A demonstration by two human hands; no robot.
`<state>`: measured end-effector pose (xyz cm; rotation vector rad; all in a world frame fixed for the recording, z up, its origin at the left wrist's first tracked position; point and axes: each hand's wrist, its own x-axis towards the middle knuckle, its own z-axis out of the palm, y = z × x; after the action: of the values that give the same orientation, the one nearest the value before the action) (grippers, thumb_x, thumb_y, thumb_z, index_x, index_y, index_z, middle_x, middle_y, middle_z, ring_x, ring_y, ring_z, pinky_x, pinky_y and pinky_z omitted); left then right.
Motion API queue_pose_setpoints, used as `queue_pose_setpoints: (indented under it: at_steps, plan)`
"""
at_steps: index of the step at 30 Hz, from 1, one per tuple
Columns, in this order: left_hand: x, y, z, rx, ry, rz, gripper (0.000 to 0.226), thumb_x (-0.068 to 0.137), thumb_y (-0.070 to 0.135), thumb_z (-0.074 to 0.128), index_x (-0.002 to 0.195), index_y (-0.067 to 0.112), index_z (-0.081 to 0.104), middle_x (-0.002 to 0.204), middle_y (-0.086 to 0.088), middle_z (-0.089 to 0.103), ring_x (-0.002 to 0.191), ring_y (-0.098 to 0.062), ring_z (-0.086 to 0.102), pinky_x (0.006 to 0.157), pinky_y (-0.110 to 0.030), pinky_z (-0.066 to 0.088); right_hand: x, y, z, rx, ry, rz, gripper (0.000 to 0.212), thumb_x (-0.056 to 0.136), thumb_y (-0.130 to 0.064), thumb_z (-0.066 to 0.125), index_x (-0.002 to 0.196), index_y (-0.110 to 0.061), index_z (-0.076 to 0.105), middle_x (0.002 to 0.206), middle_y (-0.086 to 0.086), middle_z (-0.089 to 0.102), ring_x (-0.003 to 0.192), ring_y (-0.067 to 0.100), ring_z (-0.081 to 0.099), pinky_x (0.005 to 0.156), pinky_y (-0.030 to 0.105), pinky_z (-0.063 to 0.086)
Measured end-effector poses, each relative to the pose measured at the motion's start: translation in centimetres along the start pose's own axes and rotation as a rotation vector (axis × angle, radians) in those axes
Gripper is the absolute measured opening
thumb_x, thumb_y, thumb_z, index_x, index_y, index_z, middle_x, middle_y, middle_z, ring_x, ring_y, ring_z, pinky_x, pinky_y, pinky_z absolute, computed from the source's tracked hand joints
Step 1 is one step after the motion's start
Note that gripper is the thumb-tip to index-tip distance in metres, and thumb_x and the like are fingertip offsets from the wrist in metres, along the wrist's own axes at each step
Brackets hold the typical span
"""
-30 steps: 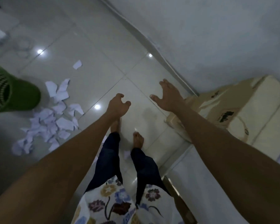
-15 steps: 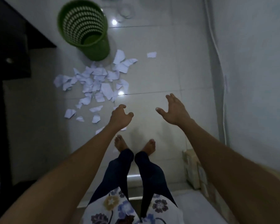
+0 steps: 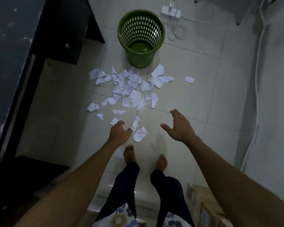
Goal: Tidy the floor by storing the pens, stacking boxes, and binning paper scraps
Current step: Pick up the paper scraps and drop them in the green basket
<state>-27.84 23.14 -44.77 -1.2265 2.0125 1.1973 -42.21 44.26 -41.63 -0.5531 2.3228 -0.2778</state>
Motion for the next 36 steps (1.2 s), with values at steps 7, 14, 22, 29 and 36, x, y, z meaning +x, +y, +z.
queue_pose_setpoints:
  at_steps: [7, 14, 22, 29, 36]
  plan:
    - [1.6, -1.6, 2.8, -0.103, 0.097, -0.061, 0.057, 0.086, 0.024, 0.063, 0.136, 0.007, 0.042, 0.145, -0.013, 0.037, 0.128, -0.028, 0.043, 0.107, -0.036, 0.037, 4.5, 1.3, 1.6, -0.079, -0.063, -0.128, 0.089, 0.089, -0.057, 0.051, 0.152, -0.009, 0.011, 0.161, 0.011, 0.009, 0.147, 0.025, 0.014, 0.119, 0.040, 0.016]
    - [7.8, -6.6, 8.2, -0.171, 0.170, -0.181, 0.049, 0.086, 0.019, 0.063, 0.126, -0.006, 0.051, 0.137, -0.024, 0.044, 0.119, -0.033, 0.052, 0.101, -0.037, 0.043, 10.8, 6.7, 9.0, -0.181, -0.165, -0.190, 0.093, 0.088, -0.060, 0.051, 0.153, -0.011, 0.005, 0.161, 0.008, 0.004, 0.147, 0.024, 0.011, 0.119, 0.041, 0.017]
    - [17.1, -15.9, 15.0, -0.168, 0.204, -0.347, 0.056, 0.087, 0.023, 0.063, 0.137, 0.009, 0.041, 0.138, -0.022, 0.037, 0.120, -0.036, 0.047, 0.093, -0.035, 0.043, 19.6, 10.7, 20.7, -0.251, -0.207, -0.224, 0.097, 0.085, -0.061, 0.055, 0.153, -0.015, 0.003, 0.162, 0.005, 0.003, 0.147, 0.025, 0.012, 0.118, 0.046, 0.020]
    - [26.8, -25.0, 20.1, -0.250, 0.222, -0.458, 0.045, 0.092, 0.015, 0.054, 0.132, -0.002, 0.044, 0.135, -0.025, 0.043, 0.121, -0.040, 0.047, 0.096, -0.039, 0.044, 27.1, 12.3, 32.9, -0.297, -0.264, -0.298, 0.103, 0.082, -0.066, 0.055, 0.153, -0.022, -0.006, 0.162, 0.000, -0.010, 0.149, 0.025, -0.001, 0.118, 0.051, 0.011]
    - [33.0, -29.3, 23.9, -0.202, 0.315, -0.582, 0.055, 0.085, 0.031, 0.066, 0.130, 0.010, 0.043, 0.134, -0.024, 0.029, 0.116, -0.043, 0.045, 0.095, -0.041, 0.045, 31.8, 12.3, 41.1, -0.351, -0.268, -0.493, 0.112, 0.076, -0.065, 0.062, 0.151, -0.030, -0.014, 0.159, -0.003, -0.022, 0.147, 0.025, -0.014, 0.117, 0.055, 0.000]
